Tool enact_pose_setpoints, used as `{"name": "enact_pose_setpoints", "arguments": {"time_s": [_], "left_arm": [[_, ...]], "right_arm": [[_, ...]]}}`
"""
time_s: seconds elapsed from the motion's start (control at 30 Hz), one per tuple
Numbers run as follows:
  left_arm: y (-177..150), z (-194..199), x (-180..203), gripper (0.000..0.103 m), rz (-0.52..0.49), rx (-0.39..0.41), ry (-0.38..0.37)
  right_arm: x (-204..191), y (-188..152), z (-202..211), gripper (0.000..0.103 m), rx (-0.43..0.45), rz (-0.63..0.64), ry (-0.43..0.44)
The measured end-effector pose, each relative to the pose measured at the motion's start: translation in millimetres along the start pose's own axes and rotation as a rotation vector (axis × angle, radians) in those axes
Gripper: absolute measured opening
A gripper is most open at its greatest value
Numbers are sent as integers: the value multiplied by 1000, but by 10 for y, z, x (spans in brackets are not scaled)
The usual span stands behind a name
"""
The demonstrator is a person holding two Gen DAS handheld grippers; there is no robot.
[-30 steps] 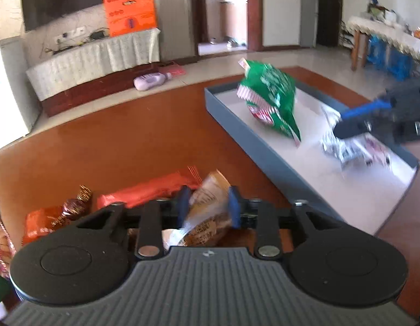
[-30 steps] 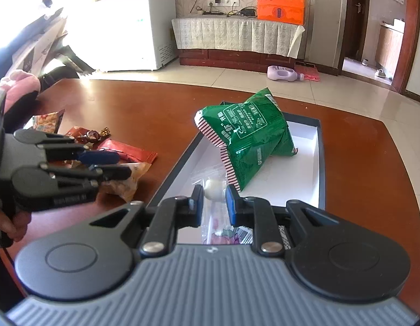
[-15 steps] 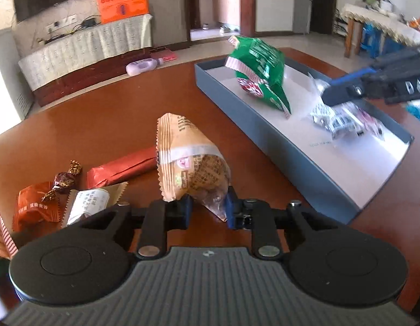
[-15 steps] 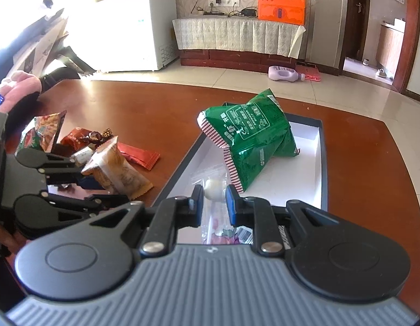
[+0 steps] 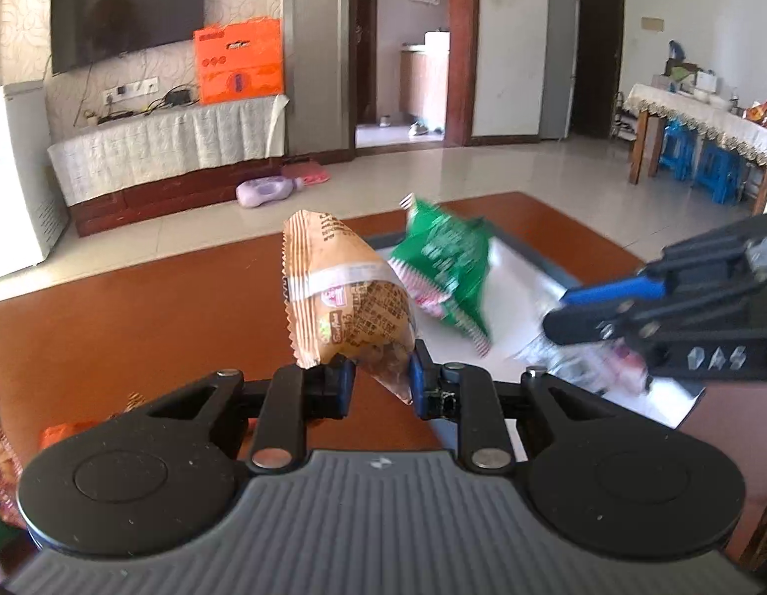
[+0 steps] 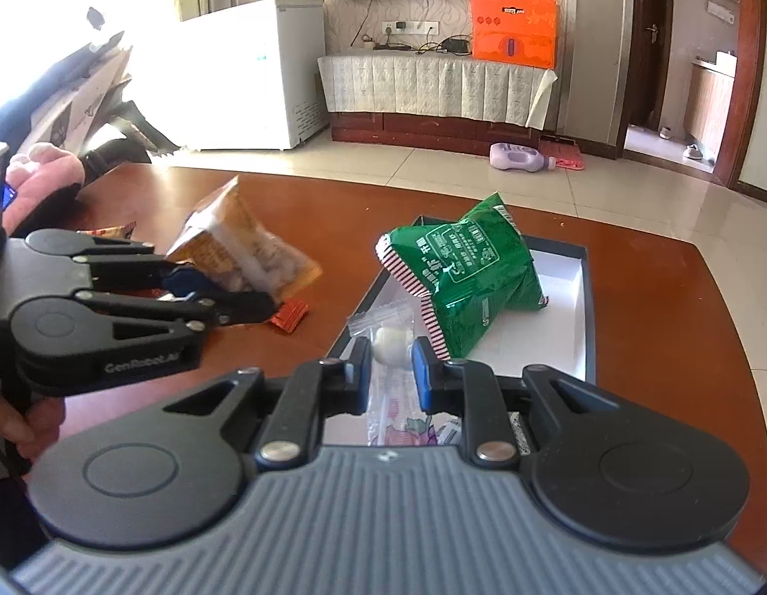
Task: Organize snacks
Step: 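Carry the bread bag into the box and open the left gripper while the right releases the candy packet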
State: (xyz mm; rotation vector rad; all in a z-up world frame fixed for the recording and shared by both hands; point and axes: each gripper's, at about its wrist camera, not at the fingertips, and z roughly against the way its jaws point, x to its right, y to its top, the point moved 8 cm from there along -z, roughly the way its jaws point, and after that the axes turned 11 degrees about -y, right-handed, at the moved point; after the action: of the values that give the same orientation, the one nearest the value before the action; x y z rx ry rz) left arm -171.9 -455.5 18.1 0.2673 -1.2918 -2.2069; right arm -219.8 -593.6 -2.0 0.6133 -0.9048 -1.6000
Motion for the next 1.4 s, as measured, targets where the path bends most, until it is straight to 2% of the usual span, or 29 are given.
{"name": "enact_pose_setpoints", "arguments": {"time_s": [0.33,0.63,0.93,1.17,1.4], "left_arm": [[338,-256,554,26,-13,28,-73],[423,-585,873,27,-18,3,-94],[331,-1014,883,27,-15,-71,-97],[260,-1312,781,27,-22,-109,-68],[231,-1423,706,28,-50,-125,-58]], "right_arm": [[271,-58,139,21,9,-70,-38],[425,-174,160,22,-12,-74,-66],[499,-214,140,21,-25,-85,-65],[487,-220,43,21,-53,-78,-71],[490,-205,-31,21,-60,-85,-68]]}}
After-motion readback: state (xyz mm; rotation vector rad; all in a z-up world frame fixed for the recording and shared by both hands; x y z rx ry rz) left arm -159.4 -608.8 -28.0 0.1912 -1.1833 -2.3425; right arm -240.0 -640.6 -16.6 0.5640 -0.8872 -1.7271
